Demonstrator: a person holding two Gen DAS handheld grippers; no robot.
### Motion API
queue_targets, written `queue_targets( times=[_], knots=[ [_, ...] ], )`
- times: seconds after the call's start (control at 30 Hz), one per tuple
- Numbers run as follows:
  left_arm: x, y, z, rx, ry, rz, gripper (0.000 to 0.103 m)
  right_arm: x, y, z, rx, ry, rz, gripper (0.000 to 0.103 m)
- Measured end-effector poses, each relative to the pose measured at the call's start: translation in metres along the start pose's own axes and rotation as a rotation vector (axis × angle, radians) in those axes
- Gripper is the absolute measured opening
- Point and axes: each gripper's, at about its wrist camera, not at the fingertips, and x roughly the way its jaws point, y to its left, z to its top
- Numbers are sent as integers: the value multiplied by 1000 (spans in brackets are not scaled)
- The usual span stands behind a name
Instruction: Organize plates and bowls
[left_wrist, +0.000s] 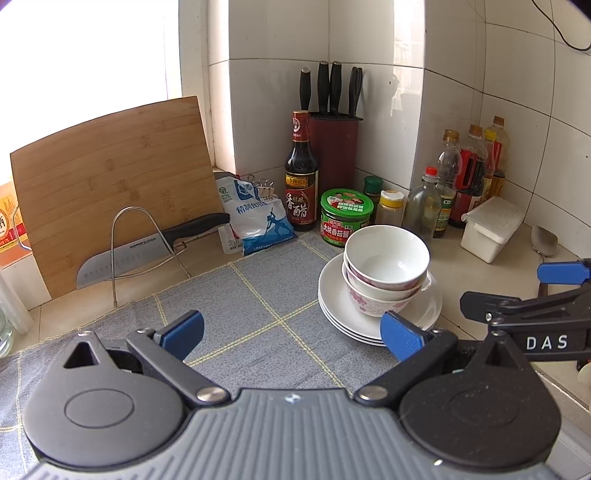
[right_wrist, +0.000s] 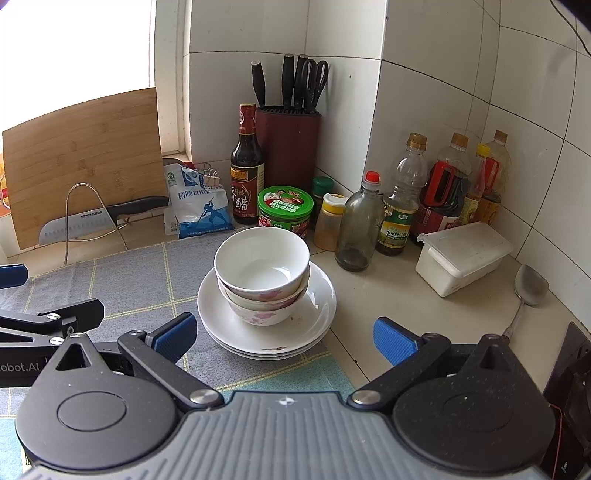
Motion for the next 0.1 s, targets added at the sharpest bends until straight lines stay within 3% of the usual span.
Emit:
queue_targets(
  times=[0.1],
  knots=[
    [0,0,0,3,-1,-1,101,0,0,0,0,-1,0,103]
  ],
)
